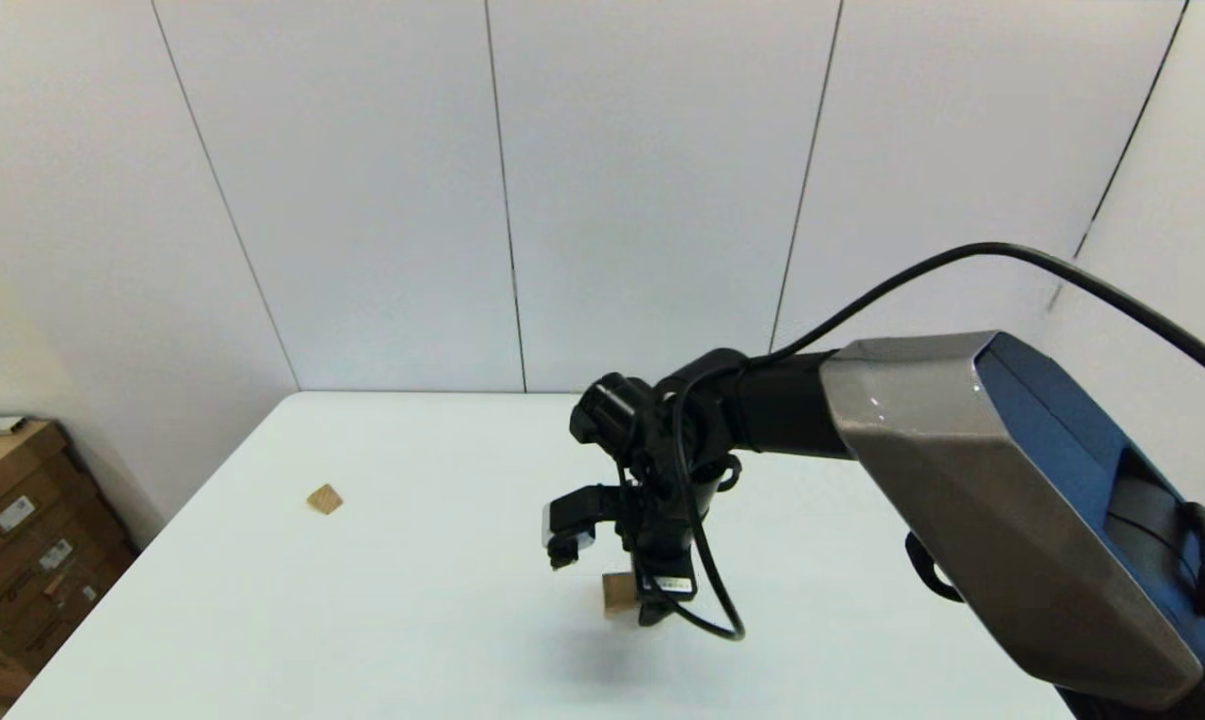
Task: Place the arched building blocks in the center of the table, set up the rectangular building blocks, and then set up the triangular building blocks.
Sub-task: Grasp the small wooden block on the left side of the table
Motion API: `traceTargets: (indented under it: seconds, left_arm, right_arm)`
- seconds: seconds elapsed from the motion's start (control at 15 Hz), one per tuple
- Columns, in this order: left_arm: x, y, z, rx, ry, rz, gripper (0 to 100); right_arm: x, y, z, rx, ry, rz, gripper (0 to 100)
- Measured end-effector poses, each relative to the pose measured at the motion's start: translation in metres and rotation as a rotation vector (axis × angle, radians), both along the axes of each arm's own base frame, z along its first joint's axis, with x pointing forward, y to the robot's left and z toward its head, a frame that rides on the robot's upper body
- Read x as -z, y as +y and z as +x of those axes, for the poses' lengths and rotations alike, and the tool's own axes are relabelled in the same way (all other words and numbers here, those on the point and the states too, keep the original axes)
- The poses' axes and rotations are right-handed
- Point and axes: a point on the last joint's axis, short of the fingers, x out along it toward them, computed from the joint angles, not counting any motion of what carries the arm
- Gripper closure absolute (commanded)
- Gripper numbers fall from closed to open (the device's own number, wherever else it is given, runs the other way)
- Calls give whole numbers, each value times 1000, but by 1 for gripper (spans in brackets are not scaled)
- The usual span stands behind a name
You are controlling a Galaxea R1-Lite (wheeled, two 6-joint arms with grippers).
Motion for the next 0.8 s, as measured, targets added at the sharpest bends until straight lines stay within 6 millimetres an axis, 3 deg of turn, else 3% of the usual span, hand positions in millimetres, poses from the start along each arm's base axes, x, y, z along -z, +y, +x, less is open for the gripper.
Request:
traceTargets:
  seconds: [0.27, 0.47, 0.8]
  left_arm:
    - [0, 0, 0, 0, 0, 0, 0]
    - [0, 0, 0, 0, 0, 0, 0]
    - [0, 0, 0, 0, 0, 1, 0]
  right_arm:
    - [-41, -38, 18, 157, -60, 73, 0]
    - [-91, -82, 24, 352, -130, 167, 0]
    - [-168, -157, -3, 654, -229, 318, 0]
